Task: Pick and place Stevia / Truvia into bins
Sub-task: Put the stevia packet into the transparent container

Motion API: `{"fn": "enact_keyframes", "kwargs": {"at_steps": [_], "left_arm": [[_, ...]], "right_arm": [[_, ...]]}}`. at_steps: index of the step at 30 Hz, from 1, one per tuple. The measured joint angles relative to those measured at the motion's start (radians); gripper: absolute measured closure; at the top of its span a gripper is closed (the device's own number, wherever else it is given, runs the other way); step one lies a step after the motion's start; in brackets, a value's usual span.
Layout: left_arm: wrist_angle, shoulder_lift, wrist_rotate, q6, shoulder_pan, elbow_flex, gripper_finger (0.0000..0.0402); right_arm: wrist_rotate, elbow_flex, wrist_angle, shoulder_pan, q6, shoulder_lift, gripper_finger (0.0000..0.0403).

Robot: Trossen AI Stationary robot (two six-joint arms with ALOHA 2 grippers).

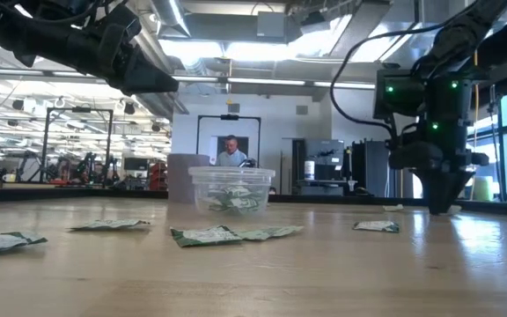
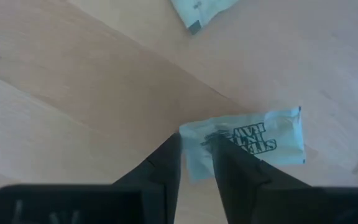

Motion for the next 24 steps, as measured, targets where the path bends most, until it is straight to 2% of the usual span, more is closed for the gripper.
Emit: {"fn": "enact_keyframes", "kwargs": {"at_steps": [16, 24], "left_arm": [[0.000, 0.000, 0.000, 0.000, 0.000, 0.000, 0.0318], [0.000, 0.000, 0.000, 0.000, 0.000, 0.000, 0.0318]], "right_arm": [[-0.001, 0.013, -0.005, 0.000, -0.008, 0.005, 0.0396], [0.019, 0.101, -0.070, 0.003, -0.010, 0.009, 0.0401]]}}
